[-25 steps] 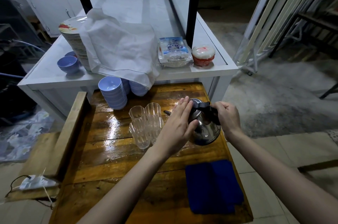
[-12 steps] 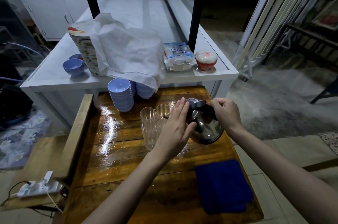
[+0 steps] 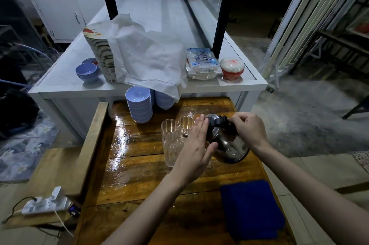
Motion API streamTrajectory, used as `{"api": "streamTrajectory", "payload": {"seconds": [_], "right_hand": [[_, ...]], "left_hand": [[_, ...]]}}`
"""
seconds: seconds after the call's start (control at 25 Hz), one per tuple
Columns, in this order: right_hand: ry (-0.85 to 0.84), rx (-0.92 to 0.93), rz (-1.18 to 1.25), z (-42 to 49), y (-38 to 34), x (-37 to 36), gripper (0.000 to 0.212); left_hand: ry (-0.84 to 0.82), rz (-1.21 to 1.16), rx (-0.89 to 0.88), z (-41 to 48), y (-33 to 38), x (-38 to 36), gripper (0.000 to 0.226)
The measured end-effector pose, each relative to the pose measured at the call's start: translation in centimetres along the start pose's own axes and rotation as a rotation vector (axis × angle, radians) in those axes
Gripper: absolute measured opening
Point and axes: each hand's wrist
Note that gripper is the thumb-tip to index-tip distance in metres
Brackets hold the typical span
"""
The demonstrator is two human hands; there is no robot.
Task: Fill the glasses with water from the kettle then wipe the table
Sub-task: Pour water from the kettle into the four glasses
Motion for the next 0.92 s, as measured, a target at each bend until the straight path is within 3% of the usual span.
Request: {"api": "streamTrajectory", "payload": {"seconds": [0.92], "right_hand": [[-0.031, 0.128, -0.14, 1.5, -2.2, -0.4, 0.035]], "left_hand": [[0.054, -0.073, 0.034, -0.2, -0.8, -0.3, 0.07]]}}
Point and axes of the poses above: each hand's wrist, its own z-axis towards the middle knuckle, its own x-axis out of the back of the hand, y = z × x, and after that the axes turned 6 degrees about -x, right-handed
